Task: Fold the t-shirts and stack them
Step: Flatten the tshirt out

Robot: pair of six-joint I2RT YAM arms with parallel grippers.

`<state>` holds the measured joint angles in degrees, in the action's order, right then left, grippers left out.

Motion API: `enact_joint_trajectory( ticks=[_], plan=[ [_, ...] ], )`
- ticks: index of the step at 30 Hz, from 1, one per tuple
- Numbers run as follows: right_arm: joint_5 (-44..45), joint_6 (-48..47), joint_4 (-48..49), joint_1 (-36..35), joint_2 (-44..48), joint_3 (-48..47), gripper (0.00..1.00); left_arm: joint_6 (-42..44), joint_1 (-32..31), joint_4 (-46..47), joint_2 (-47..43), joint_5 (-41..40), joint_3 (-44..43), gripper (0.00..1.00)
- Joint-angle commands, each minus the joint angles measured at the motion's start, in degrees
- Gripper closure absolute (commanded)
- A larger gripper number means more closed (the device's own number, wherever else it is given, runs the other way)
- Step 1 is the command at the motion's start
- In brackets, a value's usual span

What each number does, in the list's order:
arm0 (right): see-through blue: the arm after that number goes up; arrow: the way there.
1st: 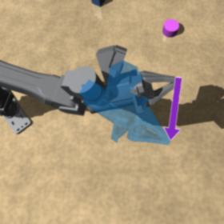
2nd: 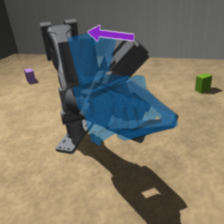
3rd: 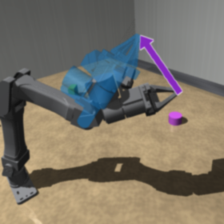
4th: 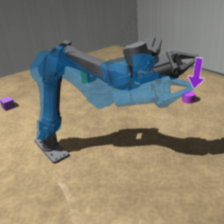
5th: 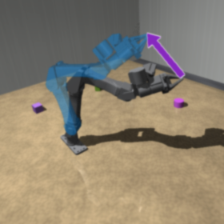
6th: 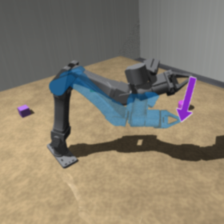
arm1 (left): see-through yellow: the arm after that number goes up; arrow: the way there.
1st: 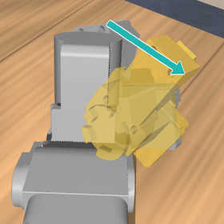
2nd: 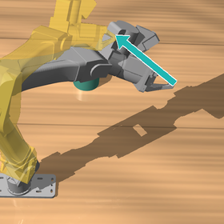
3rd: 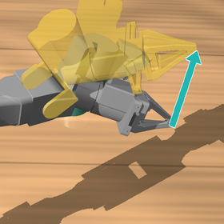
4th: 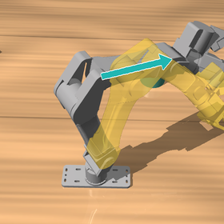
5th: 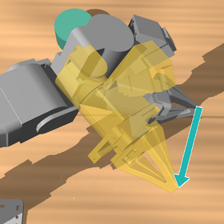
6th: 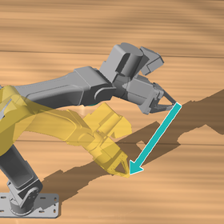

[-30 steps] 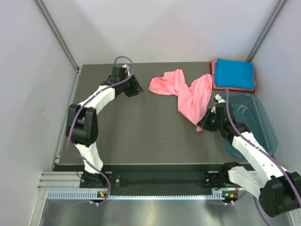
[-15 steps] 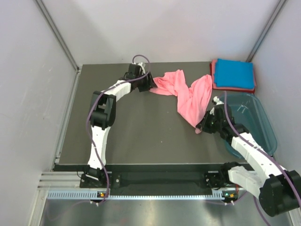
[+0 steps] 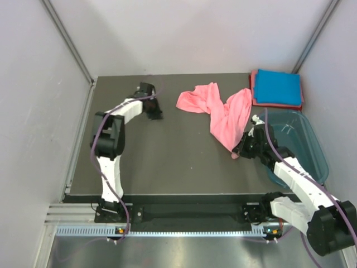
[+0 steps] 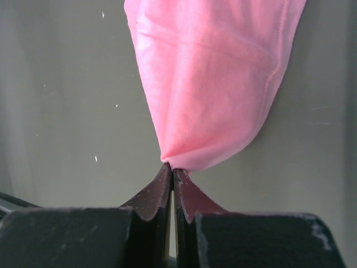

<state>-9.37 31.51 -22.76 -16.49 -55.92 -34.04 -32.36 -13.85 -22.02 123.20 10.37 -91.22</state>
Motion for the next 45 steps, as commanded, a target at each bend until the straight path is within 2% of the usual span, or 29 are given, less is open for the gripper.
enact_joint_trajectory(
  ticks=[1, 2, 3, 4, 5, 6, 7, 10, 11, 12, 17, 22, 33, 36, 38, 41, 42, 45],
  plan=[
    [-1.18, -1.18, 1.05, -0.56, 1.52, 1.95, 1.00, 1.33, 5.22, -6.12, -15.07, -8.35, 10.06, 1.00],
    [-1.62, -1.18, 1.23, -0.47, 1.43, 2.40, 1.00, 1.94, 6.80, -3.06, -17.44, -5.48, 15.75, 1.00],
    [-1.97, -1.36, 1.23, -0.65, 1.60, 2.75, 1.00, 2.47, 7.16, 5.24, -21.12, -2.67, 17.98, 1.00],
    [-2.15, -1.27, 1.06, -0.56, 2.13, 3.36, 1.00, 2.04, 7.25, 8.63, -22.20, -0.11, 19.22, 0.97],
    [-2.15, -1.10, 0.88, -0.65, 2.57, 3.54, 1.00, 1.43, 6.91, 11.45, -22.47, 7.05, 19.50, 0.86],
    [-2.15, -1.18, 0.62, -0.65, 3.18, 3.63, 1.00, 0.90, 6.38, 17.30, -21.52, 9.47, 18.98, 0.74],
    [-2.15, -1.10, -0.34, -0.65, 4.49, 3.55, 1.00, 1.16, 4.64, 18.23, -20.29, 10.80, 17.67, 0.57],
    [-1.10, -1.45, -1.49, -0.65, 7.14, 3.28, 1.00, 6.59, 1.64, 16.75, -12.65, 12.82, 8.19, 0.54],
    [-0.48, -1.80, -2.19, -0.73, 7.49, 3.28, 1.00, 8.43, 1.19, 16.31, -10.72, 15.96, 3.90, 0.50],
    [0.04, -2.15, -2.72, -0.65, 7.75, 3.11, 1.00, 12.54, 0.93, 15.96, -7.65, 17.21, 2.12, 0.45],
    [0.23, -5.05, -4.75, -0.65, 7.32, 0.12, 1.00, 17.15, 0.75, 16.05, -0.96, 22.14, -6.06, 0.42],
    [-0.48, -5.75, -4.57, -0.65, 5.12, -1.82, 1.00, 18.56, -0.30, 14.73, 5.11, 25.13, -13.09, 0.41],
    [-1.01, -6.02, -3.34, -0.73, 3.19, -3.05, 1.00, 18.74, -1.10, 14.11, 13.82, 29.79, -18.29, 0.40],
    [-0.92, -5.84, -2.90, -0.74, 3.01, -2.26, 1.00, 17.95, -1.10, 13.06, 15.41, 31.11, -19.87, 0.43],
    [-0.74, -5.58, -2.90, -0.65, 3.27, -1.73, 1.00, 17.94, -1.10, 13.06, 15.58, 30.85, -19.35, 0.48],
    [-0.57, -5.23, -2.99, -0.65, 4.59, -0.50, 1.00, 17.95, -1.10, 14.11, 14.71, 30.76, -17.86, 0.70],
    [-0.57, -5.05, -3.07, -0.56, 5.20, 0.02, 1.00, 18.03, -1.10, 14.28, 14.36, 29.80, -17.68, 0.81],
    [-0.57, -4.79, -3.51, -0.65, 6.17, 0.55, 1.00, 18.73, -1.10, 14.99, 11.99, 27.52, -15.84, 0.83]
  ],
)
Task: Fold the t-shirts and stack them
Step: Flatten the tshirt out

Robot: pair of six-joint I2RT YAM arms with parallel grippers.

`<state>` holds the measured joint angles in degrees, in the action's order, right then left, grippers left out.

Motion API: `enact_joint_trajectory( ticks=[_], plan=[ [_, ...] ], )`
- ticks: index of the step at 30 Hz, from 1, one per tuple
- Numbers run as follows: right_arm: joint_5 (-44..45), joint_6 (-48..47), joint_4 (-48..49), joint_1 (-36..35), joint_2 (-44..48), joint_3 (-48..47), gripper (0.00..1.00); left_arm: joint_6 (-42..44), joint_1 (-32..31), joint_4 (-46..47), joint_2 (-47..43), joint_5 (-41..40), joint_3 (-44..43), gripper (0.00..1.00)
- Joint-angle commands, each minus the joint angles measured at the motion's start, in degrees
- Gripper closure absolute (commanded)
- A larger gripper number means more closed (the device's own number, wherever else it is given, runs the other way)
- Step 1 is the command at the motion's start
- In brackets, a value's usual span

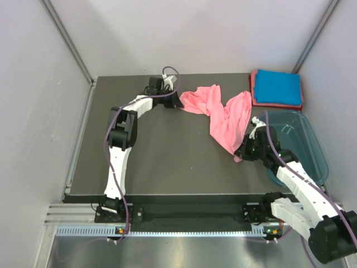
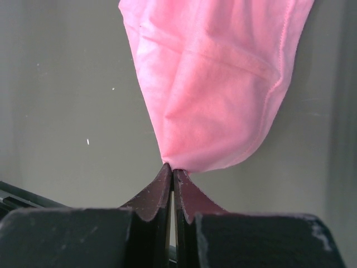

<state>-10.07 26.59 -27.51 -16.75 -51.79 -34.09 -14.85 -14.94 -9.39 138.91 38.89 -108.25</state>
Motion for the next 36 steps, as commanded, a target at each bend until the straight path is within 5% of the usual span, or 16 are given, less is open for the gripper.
enact_joint_trajectory(
  ticks=[1, 3, 4, 7, 25, 29, 30, 31, 32, 36],
  plan=[
    [0.13, 0.30, 0.79, -0.47, 2.30, 0.69, 1.00, 1.49, 0.08, 2.70, -4.69, -3.10, 2.94, 0.82],
    [0.31, 0.39, 0.44, -0.39, 3.27, 0.77, 1.00, 2.46, 0.09, 4.11, -7.51, -4.87, 4.70, 0.72],
    [0.31, 0.39, 0.18, -0.39, 3.36, 0.78, 1.00, 2.89, 0.09, 4.29, -8.47, -6.10, 5.84, 0.54],
    [0.49, 0.04, -0.09, -0.30, 3.54, 0.51, 1.00, 4.92, 0.09, 3.07, -9.80, -6.46, 4.64, 0.44],
    [0.31, -1.28, 0.44, -0.39, 0.64, -2.12, 1.00, 2.64, -0.27, -1.42, 3.46, -2.68, -10.58, 0.42],
    [0.40, -1.19, 0.17, -0.39, 1.08, -2.48, 1.00, 2.37, -0.27, -2.91, 2.77, -2.25, -9.09, 0.53],
    [0.48, -1.19, 0.17, -0.39, 1.16, -2.39, 1.00, 2.55, -0.27, -3.09, 2.07, -2.33, -7.26, 0.64],
    [0.75, -1.19, 0.35, -0.47, 1.17, -2.39, 1.00, 2.46, -0.18, -3.09, -0.20, -4.07, -5.85, 0.87],
    [0.84, -1.19, 0.61, -0.47, 0.90, -2.30, 1.00, 2.46, 0.08, -3.96, -1.70, -5.92, -2.53, 0.96],
    [1.63, -1.37, 2.54, -0.38, -1.03, -1.16, 1.00, -0.43, 1.93, -6.25, -12.76, -18.39, 9.69, 1.00]
  ],
)
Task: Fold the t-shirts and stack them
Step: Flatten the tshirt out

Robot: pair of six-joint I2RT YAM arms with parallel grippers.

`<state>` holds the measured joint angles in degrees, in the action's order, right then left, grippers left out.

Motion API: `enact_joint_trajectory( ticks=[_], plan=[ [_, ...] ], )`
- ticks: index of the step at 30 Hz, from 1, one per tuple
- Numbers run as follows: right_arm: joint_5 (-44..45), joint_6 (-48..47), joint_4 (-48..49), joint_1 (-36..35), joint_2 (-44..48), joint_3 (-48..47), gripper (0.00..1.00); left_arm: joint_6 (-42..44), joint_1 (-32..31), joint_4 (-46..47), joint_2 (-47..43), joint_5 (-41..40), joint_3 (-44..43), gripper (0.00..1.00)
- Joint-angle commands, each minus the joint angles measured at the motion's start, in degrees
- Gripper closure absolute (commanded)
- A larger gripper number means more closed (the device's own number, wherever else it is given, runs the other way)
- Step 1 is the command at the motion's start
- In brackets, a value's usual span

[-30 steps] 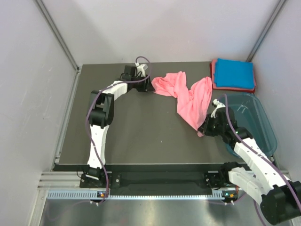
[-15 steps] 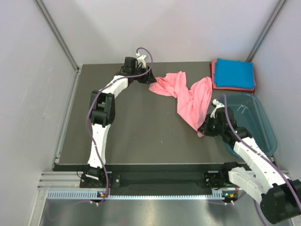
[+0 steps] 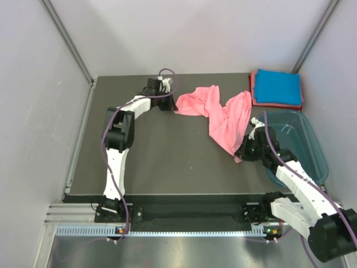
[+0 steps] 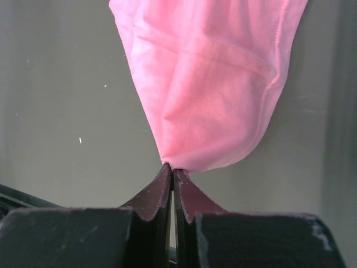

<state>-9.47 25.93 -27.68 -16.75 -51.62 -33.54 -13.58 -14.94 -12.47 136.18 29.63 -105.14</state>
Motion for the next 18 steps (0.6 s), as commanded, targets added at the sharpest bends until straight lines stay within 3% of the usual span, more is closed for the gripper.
enact_joint_trajectory(
  ticks=[1, 5, 11, 15, 18],
  plan=[
    [1.47, -0.71, 3.50, -0.39, -1.82, -1.36, 1.00, -3.62, 2.54, -4.39, -14.84, -13.24, 9.40, 1.00],
    [0.69, -0.27, 6.66, -0.38, -5.94, -0.21, 1.00, -7.41, 5.26, -15.98, -24.81, -26.59, 21.87, 1.00],
    [-0.90, -0.97, 9.66, -0.56, -11.66, -1.53, 1.00, -12.95, 9.04, -21.98, -34.92, -34.27, 36.12, 1.00],
    [0.68, -1.85, 10.19, -0.74, -13.86, -2.41, 1.00, -15.68, 11.77, -25.49, -38.52, -43.30, 36.85, 1.00],
    [-1.06, -1.68, 11.24, -0.74, -14.13, -1.79, 1.00, -17.61, 12.83, -26.47, -40.98, -44.92, 38.08, 1.00]
  ],
)
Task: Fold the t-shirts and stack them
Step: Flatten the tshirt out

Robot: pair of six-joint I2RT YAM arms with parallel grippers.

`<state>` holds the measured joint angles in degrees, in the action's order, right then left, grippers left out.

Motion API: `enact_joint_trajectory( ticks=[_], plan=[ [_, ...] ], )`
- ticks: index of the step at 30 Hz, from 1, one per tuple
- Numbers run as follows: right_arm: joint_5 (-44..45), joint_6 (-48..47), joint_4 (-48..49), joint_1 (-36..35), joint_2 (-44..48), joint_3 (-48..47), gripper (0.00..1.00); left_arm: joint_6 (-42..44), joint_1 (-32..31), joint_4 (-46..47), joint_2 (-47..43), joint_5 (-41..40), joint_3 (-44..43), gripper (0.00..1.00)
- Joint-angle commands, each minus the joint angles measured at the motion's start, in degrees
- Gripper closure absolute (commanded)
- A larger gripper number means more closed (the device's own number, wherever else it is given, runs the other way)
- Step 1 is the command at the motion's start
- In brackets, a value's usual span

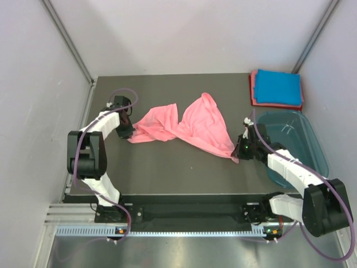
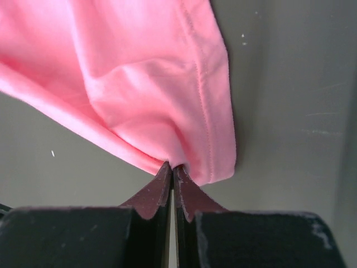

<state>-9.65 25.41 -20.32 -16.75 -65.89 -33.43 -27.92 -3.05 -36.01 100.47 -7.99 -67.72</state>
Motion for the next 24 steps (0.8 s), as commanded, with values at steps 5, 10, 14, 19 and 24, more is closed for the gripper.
enact_joint_trajectory(
  ticks=[5, 10, 14, 19, 24],
  plan=[
    [-2.56, -1.32, 3.97, -0.91, 0.67, -1.02, 0.96, -3.37, 1.03, -1.70, -9.41, -3.80, 0.15, 0.61],
    [-1.34, -0.98, 0.11, -0.91, 2.34, -4.79, 0.78, -0.39, 0.94, 2.15, -10.82, 11.53, -4.43, 0.53],
    [-0.63, 1.74, 0.89, -1.00, -0.55, -9.62, 0.71, -0.47, 0.94, 2.70, -5.56, 20.44, -8.81, 0.51],
    [3.40, 0.80, 1.42, -7.93, -11.59, -21.55, 0.65, 1.82, 0.68, 2.44, 1.92, 21.88, -11.72, 0.51],
    [5.07, -3.96, -3.40, -13.21, -25.24, -34.23, 0.66, 1.65, 0.85, 0.68, 6.84, 18.81, -13.66, 0.51]
  ],
)
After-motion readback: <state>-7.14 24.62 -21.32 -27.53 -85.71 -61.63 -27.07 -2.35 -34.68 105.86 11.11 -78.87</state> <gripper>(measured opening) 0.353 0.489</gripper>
